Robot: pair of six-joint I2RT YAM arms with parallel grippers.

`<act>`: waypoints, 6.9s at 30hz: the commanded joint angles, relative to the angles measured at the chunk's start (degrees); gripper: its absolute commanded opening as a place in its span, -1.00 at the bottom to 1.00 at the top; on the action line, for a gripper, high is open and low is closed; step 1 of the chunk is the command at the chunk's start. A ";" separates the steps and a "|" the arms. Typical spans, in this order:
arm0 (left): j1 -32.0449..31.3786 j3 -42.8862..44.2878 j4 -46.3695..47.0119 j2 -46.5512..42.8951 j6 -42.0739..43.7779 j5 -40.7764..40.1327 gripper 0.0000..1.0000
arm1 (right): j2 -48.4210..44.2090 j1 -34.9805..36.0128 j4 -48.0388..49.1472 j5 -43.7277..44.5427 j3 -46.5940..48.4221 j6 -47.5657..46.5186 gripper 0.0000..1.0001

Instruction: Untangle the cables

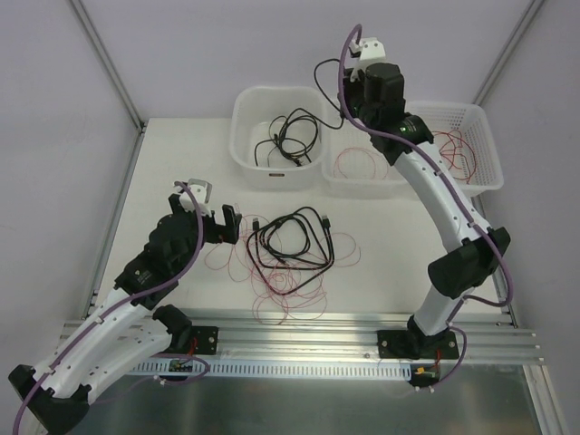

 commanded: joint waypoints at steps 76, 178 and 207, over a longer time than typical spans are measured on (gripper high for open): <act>0.81 -4.71 -2.20 24.39 -22.99 9.23 0.89 | 2.07 18.08 -3.60 -12.09 -38.67 7.99 -0.06; -1.30 4.87 4.31 17.89 -2.60 41.56 -0.76 | -1.88 13.78 20.65 -53.66 -38.67 -18.20 0.40; -1.30 -1.02 3.51 9.53 -8.40 28.56 0.67 | -26.48 10.52 -5.34 -13.00 -39.82 -11.88 -0.99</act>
